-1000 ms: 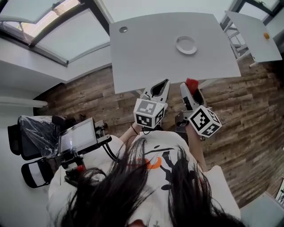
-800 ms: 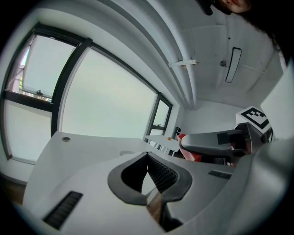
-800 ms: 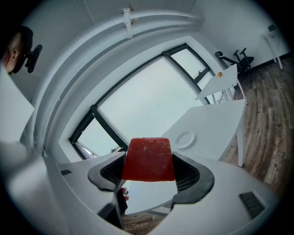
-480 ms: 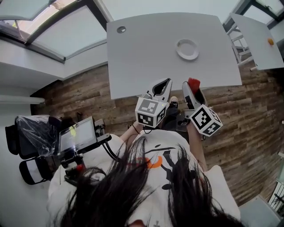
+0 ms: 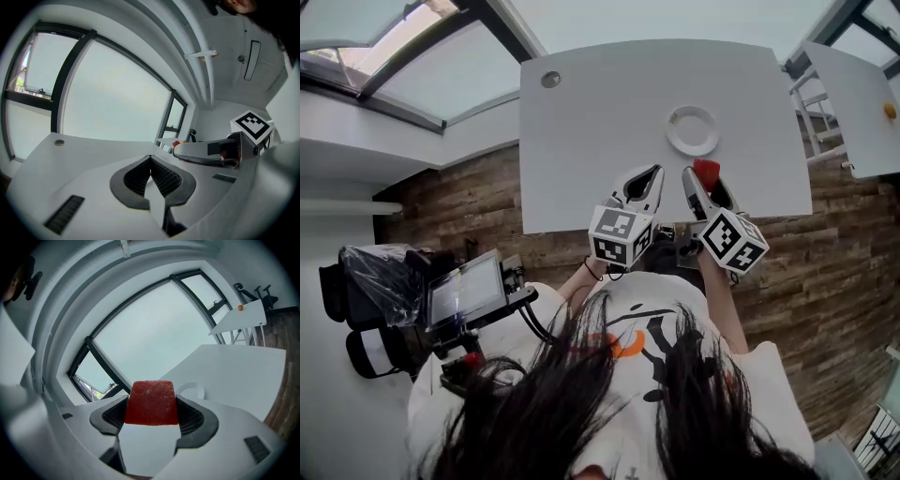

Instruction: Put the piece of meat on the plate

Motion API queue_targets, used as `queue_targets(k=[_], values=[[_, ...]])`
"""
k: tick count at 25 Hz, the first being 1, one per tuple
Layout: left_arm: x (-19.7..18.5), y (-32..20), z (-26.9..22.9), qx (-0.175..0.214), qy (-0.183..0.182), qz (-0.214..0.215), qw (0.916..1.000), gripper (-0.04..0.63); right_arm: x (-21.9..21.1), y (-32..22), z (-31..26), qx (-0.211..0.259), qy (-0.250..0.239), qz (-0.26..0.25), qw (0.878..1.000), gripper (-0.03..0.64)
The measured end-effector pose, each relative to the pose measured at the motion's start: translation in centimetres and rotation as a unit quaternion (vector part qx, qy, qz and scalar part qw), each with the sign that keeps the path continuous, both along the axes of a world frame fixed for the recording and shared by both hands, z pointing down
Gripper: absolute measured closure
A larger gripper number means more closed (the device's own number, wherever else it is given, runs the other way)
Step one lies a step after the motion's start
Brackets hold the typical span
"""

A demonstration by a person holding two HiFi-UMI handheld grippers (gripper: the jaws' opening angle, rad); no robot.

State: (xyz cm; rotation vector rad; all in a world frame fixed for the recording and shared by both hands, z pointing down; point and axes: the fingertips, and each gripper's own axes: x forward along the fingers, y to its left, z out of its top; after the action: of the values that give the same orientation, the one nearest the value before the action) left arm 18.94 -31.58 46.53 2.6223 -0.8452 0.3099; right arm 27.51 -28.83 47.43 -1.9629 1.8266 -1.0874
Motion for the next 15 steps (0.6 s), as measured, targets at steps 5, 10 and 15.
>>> queue_targets(k=[5,10,15], values=[[-0.1,-1.1,-0.2,0.005,0.001,-0.007,1.0,0.589,0.1,-2.0,0.1,-0.004,0.017,-0.02,1.0,0.301],[0.7,-2.9,0.6,0.007,-0.011,-0.025,0.9996,0.589,1.5,-4.7,2.1,-0.027,0.044,-0.053,0.997,0.301],[4.1,-5.8,2.8,0.005,-0.042,-0.04,0.9983,0.589,4.8,-8.9,5.9,-0.061,0.071,-0.096,0.991,0.301]])
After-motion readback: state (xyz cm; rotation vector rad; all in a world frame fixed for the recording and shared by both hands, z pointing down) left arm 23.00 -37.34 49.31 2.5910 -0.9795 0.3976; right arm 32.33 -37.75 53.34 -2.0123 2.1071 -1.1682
